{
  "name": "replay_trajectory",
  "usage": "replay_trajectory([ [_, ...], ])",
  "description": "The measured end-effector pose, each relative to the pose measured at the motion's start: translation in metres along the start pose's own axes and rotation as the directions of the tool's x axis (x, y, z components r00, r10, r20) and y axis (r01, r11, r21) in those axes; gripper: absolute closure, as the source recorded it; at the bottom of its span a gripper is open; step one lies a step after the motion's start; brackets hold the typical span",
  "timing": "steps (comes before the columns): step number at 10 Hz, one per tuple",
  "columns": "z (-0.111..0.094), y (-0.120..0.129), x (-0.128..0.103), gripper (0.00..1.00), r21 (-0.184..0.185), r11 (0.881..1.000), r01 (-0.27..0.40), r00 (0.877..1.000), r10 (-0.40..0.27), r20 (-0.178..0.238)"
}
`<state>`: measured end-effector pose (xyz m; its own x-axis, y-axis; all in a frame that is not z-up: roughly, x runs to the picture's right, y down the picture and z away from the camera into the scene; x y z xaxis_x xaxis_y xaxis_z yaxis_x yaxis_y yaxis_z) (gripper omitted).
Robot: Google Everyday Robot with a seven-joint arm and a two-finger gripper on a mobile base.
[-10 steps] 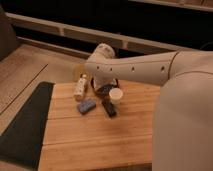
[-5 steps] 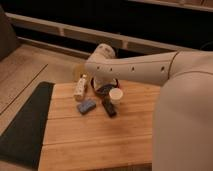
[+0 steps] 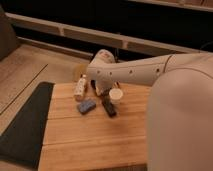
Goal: Push the ceramic bowl across the table
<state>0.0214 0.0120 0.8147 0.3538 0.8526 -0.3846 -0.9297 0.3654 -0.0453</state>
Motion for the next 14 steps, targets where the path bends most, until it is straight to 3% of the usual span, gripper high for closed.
replay_trajectory([
  [3,0.045,-0.009,-0.007,0.35,-0.059,0.996,0.064,0.998,-0.065,-0.017],
  [4,0.053,-0.001,-0.023,0.35,-0.069,0.989,0.134,0.991,-0.135,-0.008],
  [7,0.060,0.018,-0.054,0.35,-0.073,0.951,0.302,0.953,-0.303,-0.001],
  [8,0.068,0.025,-0.059,0.35,-0.096,0.931,0.353,0.935,-0.355,-0.004],
  [10,0.085,0.027,-0.060,0.35,-0.145,0.910,0.388,0.919,-0.394,-0.014],
  [12,0.099,0.019,-0.060,0.35,-0.174,0.914,0.366,0.926,-0.376,-0.027],
  [14,0.101,0.006,-0.057,0.35,-0.166,0.926,0.340,0.935,-0.352,-0.048],
])
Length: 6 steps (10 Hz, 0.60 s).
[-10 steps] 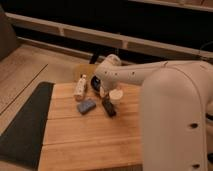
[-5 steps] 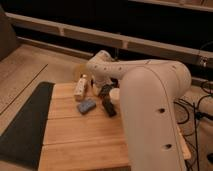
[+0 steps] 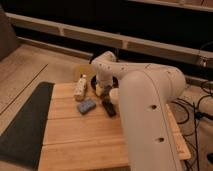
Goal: Push the ceramic bowl across the table
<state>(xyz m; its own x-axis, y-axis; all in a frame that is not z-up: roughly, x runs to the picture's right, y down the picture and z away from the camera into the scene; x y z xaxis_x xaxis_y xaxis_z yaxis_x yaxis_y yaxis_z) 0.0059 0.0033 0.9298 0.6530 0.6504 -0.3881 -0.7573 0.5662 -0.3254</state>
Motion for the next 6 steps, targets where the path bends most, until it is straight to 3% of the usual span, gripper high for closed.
replay_trajectory([
  [3,0.009,-0.006,0.022,0.35,-0.015,0.999,-0.048,0.998,0.048,-0.050],
  [6,0.026,-0.008,0.052,0.35,-0.023,0.997,-0.071,0.989,0.067,-0.135],
])
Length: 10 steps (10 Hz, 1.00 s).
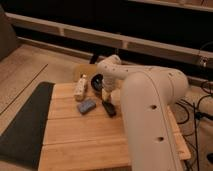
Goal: Push the ceramic bowl across the table
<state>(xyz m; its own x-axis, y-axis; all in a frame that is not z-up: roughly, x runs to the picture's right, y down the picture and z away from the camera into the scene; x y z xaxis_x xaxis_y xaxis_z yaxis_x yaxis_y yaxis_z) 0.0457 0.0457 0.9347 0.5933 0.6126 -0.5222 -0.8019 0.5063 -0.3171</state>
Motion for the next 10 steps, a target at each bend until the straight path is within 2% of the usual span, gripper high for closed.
replay_trajectory([
  [2,-0.002,-0.011,0.003,0.35,0.036,0.999,0.004,1.000,-0.003,-0.027],
  [5,0.002,-0.024,0.016,0.35,0.054,0.998,-0.044,0.997,0.048,-0.063],
  [7,0.014,-0.026,0.022,0.35,0.039,0.995,-0.089,0.993,0.092,-0.079],
  [10,0.035,-0.024,0.010,0.35,-0.010,0.993,-0.116,0.991,0.115,-0.067],
])
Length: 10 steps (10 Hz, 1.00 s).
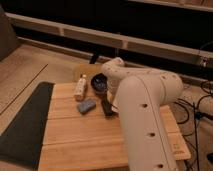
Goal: Push the ceramic bowl across the table
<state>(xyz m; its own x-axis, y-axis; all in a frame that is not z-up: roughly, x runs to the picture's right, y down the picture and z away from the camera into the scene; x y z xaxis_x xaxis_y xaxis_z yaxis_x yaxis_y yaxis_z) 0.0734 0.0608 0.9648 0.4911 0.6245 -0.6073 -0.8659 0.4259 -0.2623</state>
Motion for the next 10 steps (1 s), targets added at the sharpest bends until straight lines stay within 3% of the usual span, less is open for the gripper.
replay_trajectory([
  [3,0.009,0.005,-0.030,0.35,-0.018,0.996,0.084,0.995,-0.083,0.045],
  [7,-0.011,-0.009,-0.080,0.35,0.053,0.970,0.238,0.962,-0.243,0.125],
  [10,-0.037,-0.019,-0.110,0.35,0.082,0.966,0.247,0.945,-0.258,0.203],
])
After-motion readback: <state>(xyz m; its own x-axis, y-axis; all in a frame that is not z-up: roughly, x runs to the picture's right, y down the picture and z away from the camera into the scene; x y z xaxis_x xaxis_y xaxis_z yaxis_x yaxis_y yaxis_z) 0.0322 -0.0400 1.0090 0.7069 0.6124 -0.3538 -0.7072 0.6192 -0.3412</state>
